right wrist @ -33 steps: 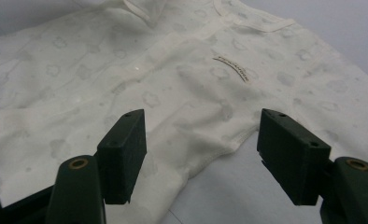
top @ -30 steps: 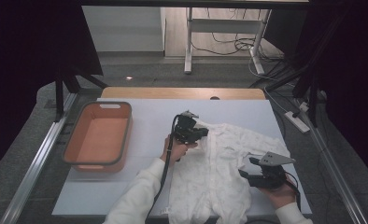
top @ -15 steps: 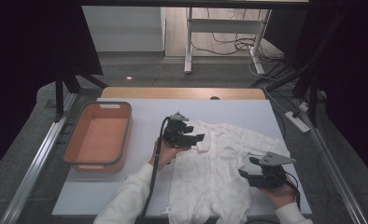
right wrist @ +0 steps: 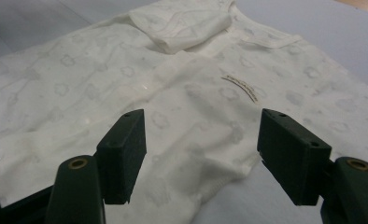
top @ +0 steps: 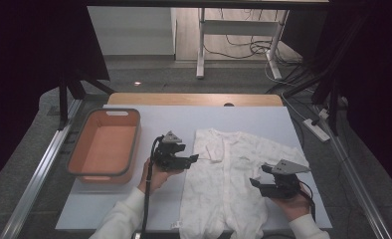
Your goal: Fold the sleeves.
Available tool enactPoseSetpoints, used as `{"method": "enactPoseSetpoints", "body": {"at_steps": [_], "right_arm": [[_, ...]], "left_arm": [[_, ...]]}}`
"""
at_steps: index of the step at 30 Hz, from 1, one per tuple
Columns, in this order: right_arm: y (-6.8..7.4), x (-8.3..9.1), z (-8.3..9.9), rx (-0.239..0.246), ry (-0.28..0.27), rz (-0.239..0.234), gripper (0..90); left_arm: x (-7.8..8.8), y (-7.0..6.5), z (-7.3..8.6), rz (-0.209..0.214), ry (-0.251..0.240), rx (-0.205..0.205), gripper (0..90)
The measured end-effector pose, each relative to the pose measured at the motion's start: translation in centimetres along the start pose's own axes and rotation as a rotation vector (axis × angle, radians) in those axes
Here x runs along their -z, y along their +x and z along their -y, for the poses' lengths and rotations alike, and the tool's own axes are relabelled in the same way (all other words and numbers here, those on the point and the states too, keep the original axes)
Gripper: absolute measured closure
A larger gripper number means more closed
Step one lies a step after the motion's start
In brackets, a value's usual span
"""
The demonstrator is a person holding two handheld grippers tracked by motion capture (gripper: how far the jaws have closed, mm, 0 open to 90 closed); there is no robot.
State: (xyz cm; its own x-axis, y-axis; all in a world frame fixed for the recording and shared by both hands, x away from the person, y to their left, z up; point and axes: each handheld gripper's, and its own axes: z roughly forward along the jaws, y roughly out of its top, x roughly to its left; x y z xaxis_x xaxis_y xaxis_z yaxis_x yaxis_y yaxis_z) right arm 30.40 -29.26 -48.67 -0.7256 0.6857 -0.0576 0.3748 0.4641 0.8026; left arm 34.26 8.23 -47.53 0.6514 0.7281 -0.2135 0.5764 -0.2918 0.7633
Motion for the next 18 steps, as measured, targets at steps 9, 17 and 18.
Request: {"method": "enactPoseSetpoints", "body": {"at_steps": [9, 17, 18], "right_arm": [[0.8, -1.5, -2.0, 0.01, -0.014, -0.009, 32.8], [0.9, -3.4, -3.4, -0.001, 0.018, -0.002, 32.8], [0.9, -3.6, -3.6, 0.0, 0.018, -0.002, 32.8]], "left_arm": [[0.0, 1.0, 0.6, -0.026, 0.016, 0.013, 31.8], [0.0, 1.2, 0.6, -0.034, 0.024, 0.01, 31.3], [0.0, 1.2, 0.6, -0.035, 0.022, 0.009, 31.3]]}}
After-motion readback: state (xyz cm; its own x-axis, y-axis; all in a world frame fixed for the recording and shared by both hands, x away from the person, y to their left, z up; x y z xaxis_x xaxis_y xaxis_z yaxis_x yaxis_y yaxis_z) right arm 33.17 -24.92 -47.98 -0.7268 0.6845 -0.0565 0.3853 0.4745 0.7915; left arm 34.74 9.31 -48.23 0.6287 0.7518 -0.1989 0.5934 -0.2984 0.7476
